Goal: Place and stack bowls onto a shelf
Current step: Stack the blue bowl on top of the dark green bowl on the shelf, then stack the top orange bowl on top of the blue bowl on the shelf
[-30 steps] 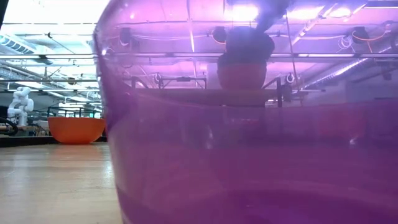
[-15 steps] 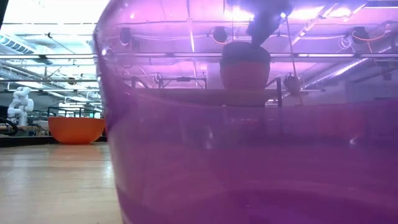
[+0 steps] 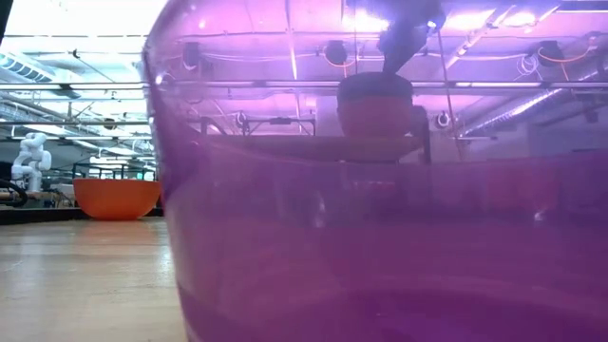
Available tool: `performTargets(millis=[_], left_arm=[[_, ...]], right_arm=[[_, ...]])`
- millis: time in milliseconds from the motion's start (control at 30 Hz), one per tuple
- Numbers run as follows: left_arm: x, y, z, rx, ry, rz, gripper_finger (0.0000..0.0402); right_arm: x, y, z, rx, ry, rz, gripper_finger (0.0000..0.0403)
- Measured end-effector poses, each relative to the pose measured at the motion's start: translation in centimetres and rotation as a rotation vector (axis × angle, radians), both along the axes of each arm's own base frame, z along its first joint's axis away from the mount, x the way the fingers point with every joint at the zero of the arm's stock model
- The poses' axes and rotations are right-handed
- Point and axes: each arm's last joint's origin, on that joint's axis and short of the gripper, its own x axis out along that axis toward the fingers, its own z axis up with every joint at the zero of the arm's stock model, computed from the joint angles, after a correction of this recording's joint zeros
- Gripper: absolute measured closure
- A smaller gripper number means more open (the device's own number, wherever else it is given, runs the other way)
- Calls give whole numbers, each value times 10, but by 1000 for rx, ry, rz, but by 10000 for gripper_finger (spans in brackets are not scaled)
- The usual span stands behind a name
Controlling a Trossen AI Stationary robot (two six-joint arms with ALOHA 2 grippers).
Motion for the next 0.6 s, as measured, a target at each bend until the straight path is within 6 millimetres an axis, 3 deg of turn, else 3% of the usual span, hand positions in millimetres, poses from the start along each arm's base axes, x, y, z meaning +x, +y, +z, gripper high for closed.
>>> performTargets(millis=[267, 600], left_arm=[[0, 0, 0, -46, -19, 67, 344], [-2, 15, 2, 13, -122, 455, 344]], right_arm=[[-13, 21, 25, -86, -113, 73, 287], [-55, 54, 73, -218, -380, 99, 287]])
